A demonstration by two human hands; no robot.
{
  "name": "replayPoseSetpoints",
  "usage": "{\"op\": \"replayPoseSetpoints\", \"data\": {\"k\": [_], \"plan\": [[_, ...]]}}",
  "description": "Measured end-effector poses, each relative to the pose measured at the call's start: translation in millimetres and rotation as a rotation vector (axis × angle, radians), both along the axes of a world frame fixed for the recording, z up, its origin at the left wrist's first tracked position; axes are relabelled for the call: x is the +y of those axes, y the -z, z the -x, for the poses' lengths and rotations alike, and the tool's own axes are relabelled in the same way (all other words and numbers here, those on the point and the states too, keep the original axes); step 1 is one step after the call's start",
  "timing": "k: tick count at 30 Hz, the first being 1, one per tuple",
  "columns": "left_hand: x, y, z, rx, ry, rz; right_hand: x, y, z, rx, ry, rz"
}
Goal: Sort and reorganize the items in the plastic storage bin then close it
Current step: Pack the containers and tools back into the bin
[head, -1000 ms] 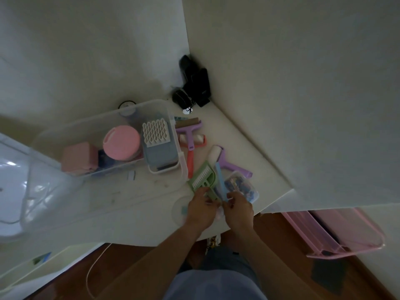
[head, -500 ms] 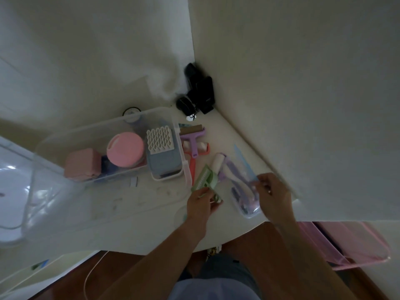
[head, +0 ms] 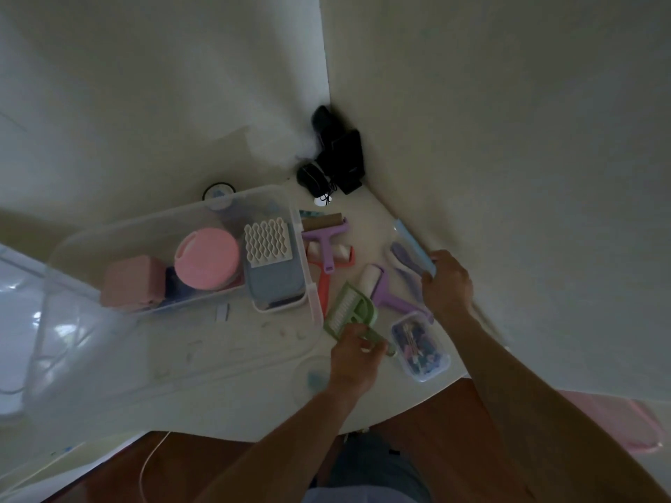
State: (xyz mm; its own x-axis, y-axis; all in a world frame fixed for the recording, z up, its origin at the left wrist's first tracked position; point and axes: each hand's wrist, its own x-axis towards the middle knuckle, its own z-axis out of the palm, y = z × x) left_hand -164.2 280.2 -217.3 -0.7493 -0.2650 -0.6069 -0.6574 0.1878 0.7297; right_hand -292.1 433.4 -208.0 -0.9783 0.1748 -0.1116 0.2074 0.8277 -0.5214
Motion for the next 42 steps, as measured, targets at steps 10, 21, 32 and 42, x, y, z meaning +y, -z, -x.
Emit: {"op": "replayPoseSetpoints", "data": {"k": [10,21,32,42], "plan": [[5.0,-3.7,32.6,0.358,0.153,0.525,-30.6,21.7,-7.2,-0.131,-0.332,-0.039],[-5.0,11.9,140.5,-0.052,-0.186,0.642,-33.6,39.8,24.2,-0.386,-0.439,-0.325],[-17.1,10.1,166.5,-0.162,-0.076,0.603,-22.8,37.6,34.1,-0.083,-0.471,-0.323],[-4.8,-48.8,194.4,0.084,-0.238,0.44,-16.3,-45.6,43.0,-0.063,-0.192,0.064]]}}
